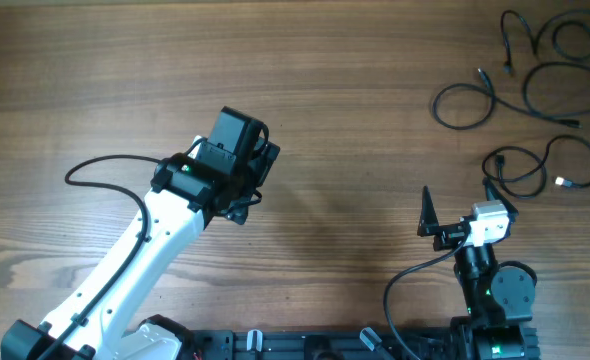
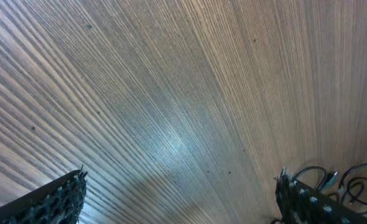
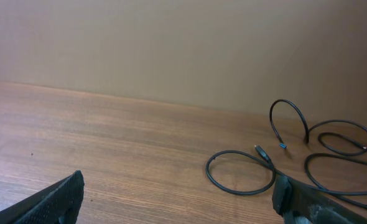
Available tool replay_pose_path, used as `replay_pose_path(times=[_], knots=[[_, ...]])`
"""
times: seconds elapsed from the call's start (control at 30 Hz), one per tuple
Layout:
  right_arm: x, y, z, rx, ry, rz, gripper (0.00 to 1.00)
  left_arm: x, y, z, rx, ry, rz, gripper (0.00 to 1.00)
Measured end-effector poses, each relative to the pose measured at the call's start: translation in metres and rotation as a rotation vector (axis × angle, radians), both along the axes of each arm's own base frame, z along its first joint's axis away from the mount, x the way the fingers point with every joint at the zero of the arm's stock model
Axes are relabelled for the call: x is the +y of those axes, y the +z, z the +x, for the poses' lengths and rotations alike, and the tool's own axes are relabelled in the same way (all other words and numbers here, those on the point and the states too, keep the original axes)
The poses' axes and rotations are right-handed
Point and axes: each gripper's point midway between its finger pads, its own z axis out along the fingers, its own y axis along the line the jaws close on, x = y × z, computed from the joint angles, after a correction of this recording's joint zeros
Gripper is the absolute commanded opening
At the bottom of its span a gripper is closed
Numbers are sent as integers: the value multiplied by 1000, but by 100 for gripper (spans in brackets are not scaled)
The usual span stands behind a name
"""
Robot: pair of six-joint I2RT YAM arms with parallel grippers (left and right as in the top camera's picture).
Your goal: Untangle cables
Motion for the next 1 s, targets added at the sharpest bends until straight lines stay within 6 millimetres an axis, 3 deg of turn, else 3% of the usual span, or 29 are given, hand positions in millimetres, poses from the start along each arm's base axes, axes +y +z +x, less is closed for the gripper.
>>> replay_pose_path(times=[0.9,1.0], knots=[[0,0,0,0,0,0,100,4,0,2,-10,10,19,100],[0,0,0,0,0,0,100,15,-5,-6,20,24,72,100]])
